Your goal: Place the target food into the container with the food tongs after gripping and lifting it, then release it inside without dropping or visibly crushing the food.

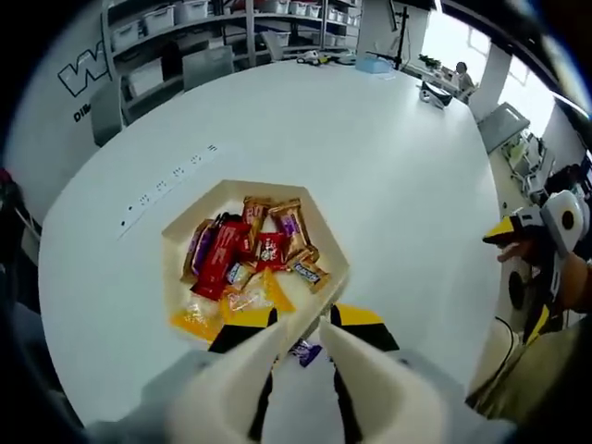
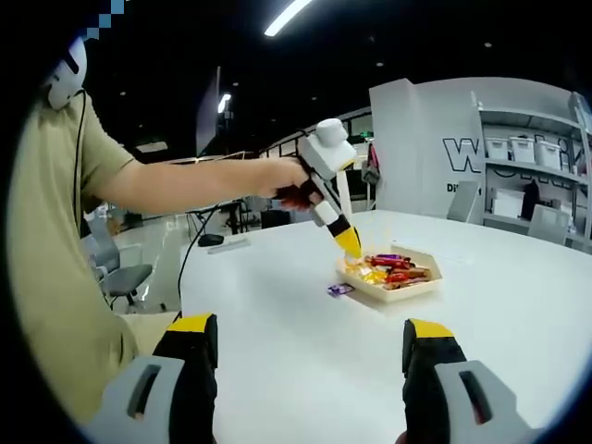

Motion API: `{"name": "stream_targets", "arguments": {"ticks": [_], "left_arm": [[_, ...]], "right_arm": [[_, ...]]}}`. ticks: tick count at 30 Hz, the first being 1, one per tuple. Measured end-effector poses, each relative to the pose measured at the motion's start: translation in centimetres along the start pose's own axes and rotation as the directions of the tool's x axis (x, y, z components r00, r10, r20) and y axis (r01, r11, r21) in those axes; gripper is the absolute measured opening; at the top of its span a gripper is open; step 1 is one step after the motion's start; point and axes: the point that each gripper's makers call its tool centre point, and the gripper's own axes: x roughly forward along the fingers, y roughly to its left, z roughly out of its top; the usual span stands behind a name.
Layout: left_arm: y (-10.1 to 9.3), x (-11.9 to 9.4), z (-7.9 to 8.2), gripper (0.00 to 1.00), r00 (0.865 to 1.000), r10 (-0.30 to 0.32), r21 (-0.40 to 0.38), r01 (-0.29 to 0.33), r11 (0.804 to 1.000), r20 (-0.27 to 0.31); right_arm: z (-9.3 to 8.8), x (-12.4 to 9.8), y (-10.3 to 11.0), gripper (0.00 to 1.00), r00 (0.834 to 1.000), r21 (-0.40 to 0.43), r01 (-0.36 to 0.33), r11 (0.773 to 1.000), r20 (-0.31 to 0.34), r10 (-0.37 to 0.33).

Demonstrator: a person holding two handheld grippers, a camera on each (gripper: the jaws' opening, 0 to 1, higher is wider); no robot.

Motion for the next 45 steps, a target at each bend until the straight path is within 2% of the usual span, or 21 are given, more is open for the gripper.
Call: {"name": "stream_targets", "arguments": {"ticks": [21, 25, 40, 45], "left_arm": [[-0.3, 0.3, -2.9, 0.22, 0.999, 0.015, -0.080, -0.019, 0.997, -0.046], [-0.3, 0.4, -3.2, 0.22, 0.999, 0.004, -0.133, -0.010, 0.991, -0.044], [0.2, 1.5, -4.3, 0.22, 0.998, 0.020, -0.239, -0.033, 0.970, -0.056], [0.3, 1.4, -4.1, 0.22, 0.999, 0.030, -0.264, -0.040, 0.964, -0.043]], "right_arm": [[-0.2, 0.0, 0.2, 0.81, 1.000, -0.003, -0.002, 1.000, -0.004, 0.002], [-0.2, 0.0, 0.2, 0.81, 1.000, -0.002, -0.003, 1.000, -0.006, 0.003], [-0.2, 0.1, 0.1, 0.81, 1.000, 0.000, -0.003, 1.000, -0.004, 0.003], [-0.2, 0.0, 0.1, 0.81, 1.000, -0.002, -0.004, 1.000, -0.006, 0.004]]}}
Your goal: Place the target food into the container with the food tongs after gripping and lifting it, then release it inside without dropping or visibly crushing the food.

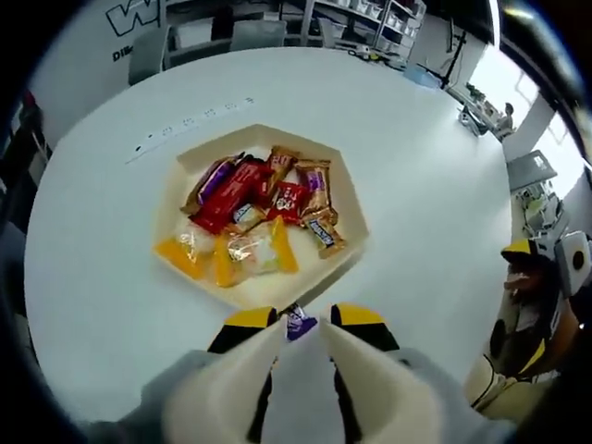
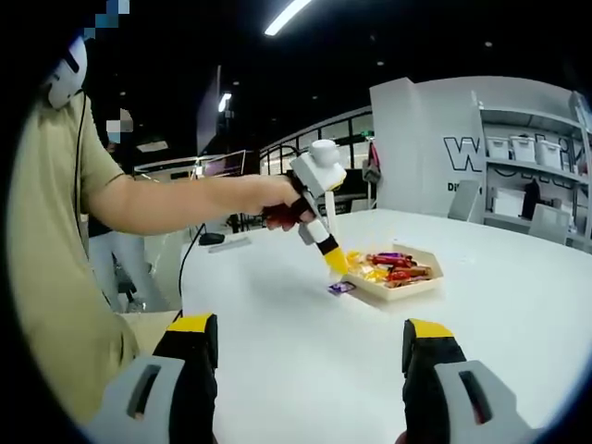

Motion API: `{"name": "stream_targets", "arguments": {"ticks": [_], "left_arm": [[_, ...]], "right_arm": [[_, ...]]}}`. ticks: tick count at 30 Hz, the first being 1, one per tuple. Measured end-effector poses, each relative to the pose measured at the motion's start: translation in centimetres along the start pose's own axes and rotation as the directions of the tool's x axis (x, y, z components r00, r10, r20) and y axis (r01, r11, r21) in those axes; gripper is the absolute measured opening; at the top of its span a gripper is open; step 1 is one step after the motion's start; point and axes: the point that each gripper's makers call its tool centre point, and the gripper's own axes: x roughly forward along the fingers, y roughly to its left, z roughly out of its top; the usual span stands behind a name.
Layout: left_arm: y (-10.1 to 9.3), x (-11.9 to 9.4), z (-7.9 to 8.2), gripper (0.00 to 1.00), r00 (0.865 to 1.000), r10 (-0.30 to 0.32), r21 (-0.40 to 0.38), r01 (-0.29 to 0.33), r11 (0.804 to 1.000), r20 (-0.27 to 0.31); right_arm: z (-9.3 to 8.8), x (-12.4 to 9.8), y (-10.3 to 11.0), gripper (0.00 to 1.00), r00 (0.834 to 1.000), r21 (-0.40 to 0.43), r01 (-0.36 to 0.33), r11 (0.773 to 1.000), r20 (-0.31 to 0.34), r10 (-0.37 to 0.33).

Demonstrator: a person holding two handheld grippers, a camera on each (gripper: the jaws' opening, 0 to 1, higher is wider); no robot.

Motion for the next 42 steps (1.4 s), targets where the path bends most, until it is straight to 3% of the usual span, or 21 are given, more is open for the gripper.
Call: {"name": "stream_targets", "arguments": {"ticks": [16, 32, 42], "left_arm": [[-0.5, 0.4, -1.1, 0.23, 1.000, -0.006, -0.028, 0.007, 1.000, 0.011], [-0.1, 1.2, -1.6, 0.23, 0.999, 0.030, -0.057, -0.028, 0.998, 0.029], [-0.2, 1.0, -2.3, 0.21, 1.000, 0.018, 0.036, -0.019, 0.999, 0.010]], "right_arm": [[0.2, 0.0, -0.3, 0.81, 1.000, 0.001, 0.002, 1.000, 0.009, -0.002], [-0.1, -0.1, -0.3, 0.81, 1.000, 0.004, 0.003, 1.000, 0.005, -0.003], [0.0, -0.2, -0.1, 0.81, 1.000, 0.004, 0.003, 1.000, 0.007, -0.003]]}}
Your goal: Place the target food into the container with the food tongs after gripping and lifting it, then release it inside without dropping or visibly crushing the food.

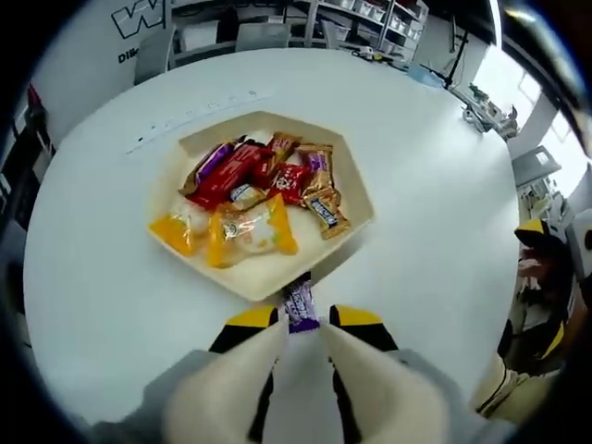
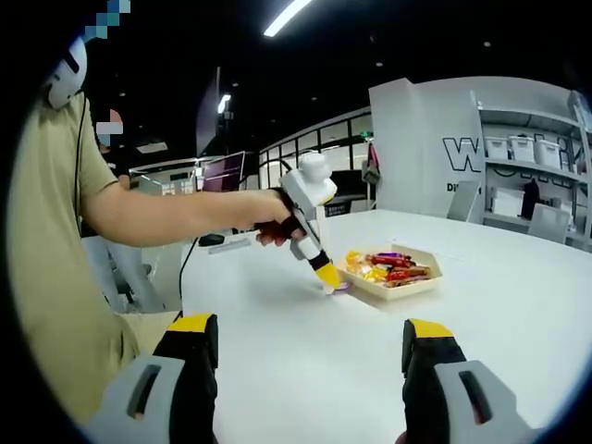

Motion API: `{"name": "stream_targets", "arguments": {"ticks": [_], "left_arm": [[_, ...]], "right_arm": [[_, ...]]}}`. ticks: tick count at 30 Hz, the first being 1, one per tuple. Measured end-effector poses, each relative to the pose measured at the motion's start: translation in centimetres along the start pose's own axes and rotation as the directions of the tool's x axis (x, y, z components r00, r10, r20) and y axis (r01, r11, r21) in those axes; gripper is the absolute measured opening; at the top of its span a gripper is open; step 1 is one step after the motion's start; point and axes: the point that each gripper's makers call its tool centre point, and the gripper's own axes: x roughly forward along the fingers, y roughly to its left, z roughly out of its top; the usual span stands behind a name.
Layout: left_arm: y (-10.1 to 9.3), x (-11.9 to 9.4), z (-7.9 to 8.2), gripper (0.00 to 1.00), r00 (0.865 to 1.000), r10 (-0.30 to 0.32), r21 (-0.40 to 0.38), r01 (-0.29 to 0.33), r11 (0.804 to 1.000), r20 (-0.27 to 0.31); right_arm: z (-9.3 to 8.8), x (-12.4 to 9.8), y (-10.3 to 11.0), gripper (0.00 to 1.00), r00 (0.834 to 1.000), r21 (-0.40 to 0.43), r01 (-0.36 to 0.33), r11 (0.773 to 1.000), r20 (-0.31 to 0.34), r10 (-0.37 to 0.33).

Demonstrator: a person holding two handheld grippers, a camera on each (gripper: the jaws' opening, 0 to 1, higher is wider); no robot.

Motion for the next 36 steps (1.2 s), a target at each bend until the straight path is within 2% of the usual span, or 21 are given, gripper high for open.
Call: {"name": "stream_targets", "arguments": {"ticks": [6, 12, 14, 19, 21, 24, 26, 29, 36], "left_arm": [[0.3, -0.4, -0.5, 0.21, 1.000, -0.009, 0.037, 0.010, 0.999, -0.011], [0.8, -0.9, -0.9, 0.22, 1.000, -0.017, 0.004, 0.017, 1.000, -0.015], [0.7, -1.2, -0.7, 0.22, 1.000, -0.025, -0.036, 0.025, 0.999, 0.002], [0.9, -1.1, 0.2, 0.23, 0.999, -0.015, -0.050, 0.017, 0.999, 0.031], [0.7, -1.0, 0.4, 0.23, 0.999, -0.015, -0.034, 0.016, 0.999, 0.037], [0.6, -0.7, 0.8, 0.23, 0.999, -0.008, 0.029, 0.006, 1.000, 0.039], [0.3, -0.6, 0.9, 0.23, 0.999, -0.019, 0.115, 0.015, 0.993, 0.038], [-0.3, -0.5, 0.9, 0.23, 0.999, -0.036, 0.145, 0.031, 0.989, 0.034], [-0.2, -0.3, 0.9, 0.22, 0.999, -0.024, 0.212, 0.018, 0.977, 0.026]], "right_arm": [[0.0, 0.0, 0.1, 0.81, 1.000, 0.000, 0.000, 1.000, 0.000, 0.000], [0.0, 0.1, 0.1, 0.81, 1.000, -0.001, -0.002, 1.000, -0.001, 0.002], [0.0, 0.1, 0.1, 0.81, 1.000, -0.002, -0.003, 1.000, -0.001, 0.003], [0.1, 0.2, 0.2, 0.81, 1.000, -0.002, -0.004, 1.000, 0.000, 0.004], [0.0, 0.2, 0.2, 0.81, 1.000, -0.003, -0.002, 1.000, -0.002, 0.002], [0.0, 0.0, 0.2, 0.81, 1.000, -0.001, 0.000, 1.000, -0.003, 0.000], [0.0, 0.0, 0.1, 0.81, 1.000, -0.002, 0.002, 1.000, -0.004, -0.002], [0.0, -0.1, 0.0, 0.81, 1.000, 0.000, 0.004, 1.000, -0.003, -0.004], [0.0, 0.1, 0.1, 0.81, 1.000, 0.000, -0.001, 1.000, -0.003, 0.001]]}}
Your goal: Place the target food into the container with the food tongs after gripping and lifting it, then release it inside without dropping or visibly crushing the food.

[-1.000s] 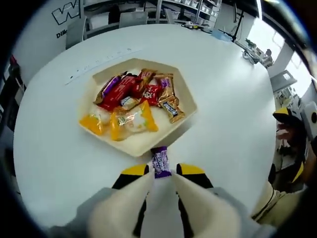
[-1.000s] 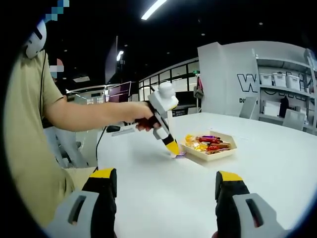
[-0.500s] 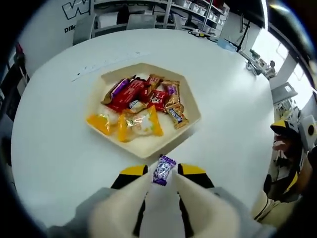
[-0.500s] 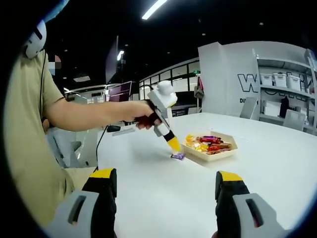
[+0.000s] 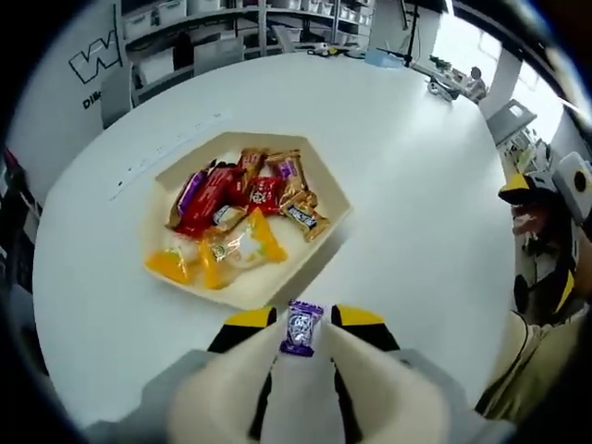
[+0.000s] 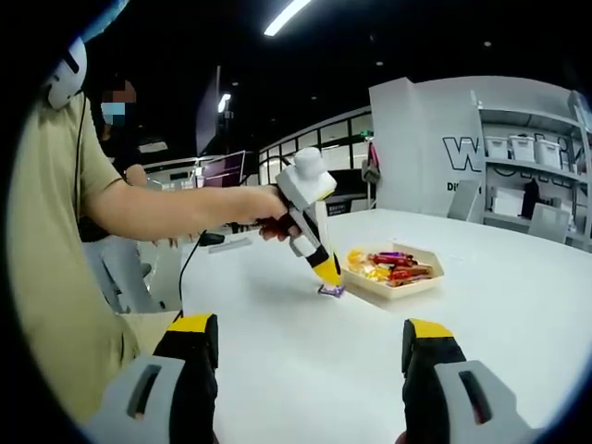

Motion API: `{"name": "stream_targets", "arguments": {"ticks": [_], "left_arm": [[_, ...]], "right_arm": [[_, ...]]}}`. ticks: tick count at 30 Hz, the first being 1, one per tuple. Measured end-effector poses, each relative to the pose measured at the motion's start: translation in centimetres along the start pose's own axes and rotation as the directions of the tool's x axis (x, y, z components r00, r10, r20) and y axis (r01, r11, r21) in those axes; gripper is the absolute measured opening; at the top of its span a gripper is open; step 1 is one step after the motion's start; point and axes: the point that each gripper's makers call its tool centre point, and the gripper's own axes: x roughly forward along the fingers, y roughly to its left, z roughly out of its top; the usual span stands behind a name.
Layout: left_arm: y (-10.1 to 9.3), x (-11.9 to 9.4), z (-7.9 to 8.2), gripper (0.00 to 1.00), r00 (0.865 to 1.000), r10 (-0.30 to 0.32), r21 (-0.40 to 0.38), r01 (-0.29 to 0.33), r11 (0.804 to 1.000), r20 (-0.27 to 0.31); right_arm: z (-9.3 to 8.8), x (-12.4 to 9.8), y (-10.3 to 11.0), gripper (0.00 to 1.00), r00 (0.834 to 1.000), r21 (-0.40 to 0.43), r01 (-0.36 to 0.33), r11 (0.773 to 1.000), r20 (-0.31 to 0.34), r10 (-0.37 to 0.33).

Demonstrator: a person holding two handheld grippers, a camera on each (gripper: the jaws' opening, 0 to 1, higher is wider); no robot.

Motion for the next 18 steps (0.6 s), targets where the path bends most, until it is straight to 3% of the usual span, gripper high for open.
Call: {"name": "stream_targets", "arguments": {"ticks": [10, 18], "left_arm": [[-0.46, 0.30, -0.50, 0.22, 0.999, -0.022, 0.026, 0.022, 0.999, -0.025], [-0.34, -0.04, -0.01, 0.23, 1.000, -0.016, 0.025, 0.016, 1.000, -0.011]], "right_arm": [[0.05, -0.11, -0.09, 0.81, 1.000, 0.000, 0.003, 1.000, 0.002, -0.003], [0.21, -0.09, -0.15, 0.81, 1.000, -0.003, 0.001, 1.000, 0.003, -0.001]]}}
